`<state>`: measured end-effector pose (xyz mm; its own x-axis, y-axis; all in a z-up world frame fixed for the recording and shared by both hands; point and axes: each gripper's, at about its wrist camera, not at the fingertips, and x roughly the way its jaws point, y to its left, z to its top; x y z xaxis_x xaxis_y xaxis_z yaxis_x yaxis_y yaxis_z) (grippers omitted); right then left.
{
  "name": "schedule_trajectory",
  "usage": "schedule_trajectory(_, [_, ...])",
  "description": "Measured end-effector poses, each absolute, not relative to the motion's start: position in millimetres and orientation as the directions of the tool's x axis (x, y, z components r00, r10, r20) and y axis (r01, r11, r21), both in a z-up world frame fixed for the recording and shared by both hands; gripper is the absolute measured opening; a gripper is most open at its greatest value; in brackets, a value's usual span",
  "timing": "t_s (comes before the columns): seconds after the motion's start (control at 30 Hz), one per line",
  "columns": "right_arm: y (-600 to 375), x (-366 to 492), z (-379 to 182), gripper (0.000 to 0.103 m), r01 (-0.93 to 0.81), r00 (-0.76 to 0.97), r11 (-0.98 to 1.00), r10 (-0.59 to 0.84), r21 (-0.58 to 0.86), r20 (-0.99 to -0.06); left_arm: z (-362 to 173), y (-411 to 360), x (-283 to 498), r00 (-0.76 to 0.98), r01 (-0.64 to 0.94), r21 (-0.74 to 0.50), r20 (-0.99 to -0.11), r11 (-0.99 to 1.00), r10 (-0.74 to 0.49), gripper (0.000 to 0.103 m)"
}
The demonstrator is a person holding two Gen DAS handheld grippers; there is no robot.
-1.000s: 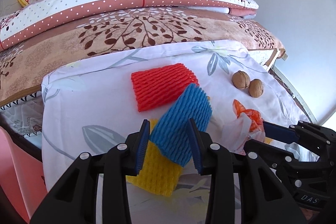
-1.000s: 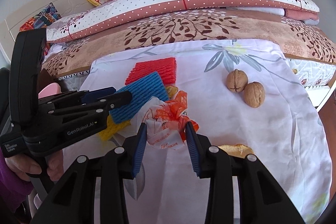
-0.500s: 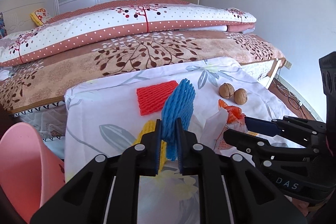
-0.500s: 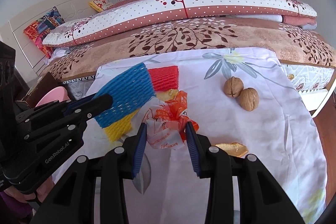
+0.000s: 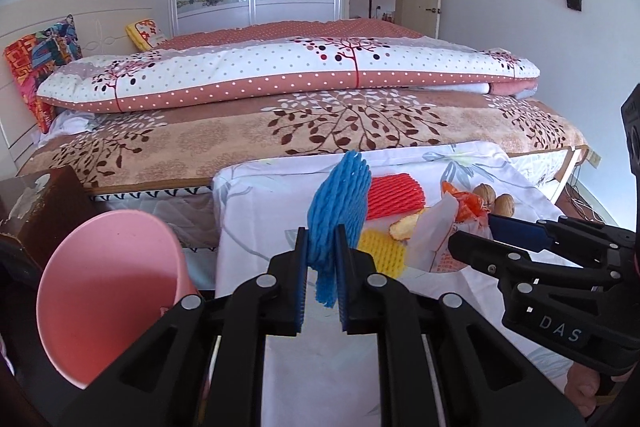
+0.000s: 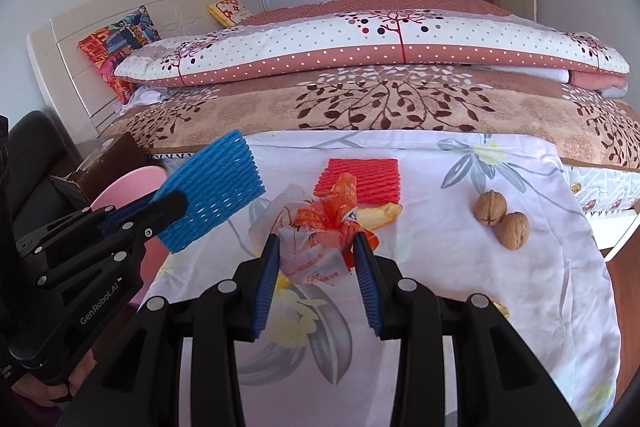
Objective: Collect trash
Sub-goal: 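Carry the blue mesh sleeve and plastic bag over the pink bin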
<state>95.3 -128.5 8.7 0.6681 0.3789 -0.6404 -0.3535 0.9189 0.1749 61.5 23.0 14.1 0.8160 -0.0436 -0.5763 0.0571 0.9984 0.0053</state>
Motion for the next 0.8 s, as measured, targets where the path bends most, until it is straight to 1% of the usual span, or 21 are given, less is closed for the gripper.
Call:
schedule_trajectory(0.23, [-88.9, 95.0, 20.0, 0.037, -0.436, 0.649, 0.886, 0.431, 0.158, -0.627, 19.9, 56.6, 47.3, 0.831, -0.045, 0.004, -0.555, 0.999, 0.040, 0.012])
schedule_trajectory(0.5, [-44.6, 99.7, 26.3, 0.037, -0.510, 0.610, 0.846, 0.482, 0.154, -0.629, 21.1, 93.6, 35.9, 0.824, -0.155, -0.006, -0.552, 0.988, 0.126, 0.012])
schedule_trajectory(0.63, [-22.8, 100.9, 29.4, 0.037, -0.544, 0.590, 0.825, 0.507, 0.155, -0.629, 21.0, 110.6, 29.2, 0.822, -0.205, 0.010, -0.541, 0.979, 0.178, 0.012])
schedule_trajectory(0.8, [4.3, 101.4, 33.3, 0.037, -0.585, 0.568, 0.798, 0.531, 0.146, -0.629, 17.9, 131.6, 22.5, 0.810, -0.256, 0.004, -0.545, 0.967, 0.216, 0.012])
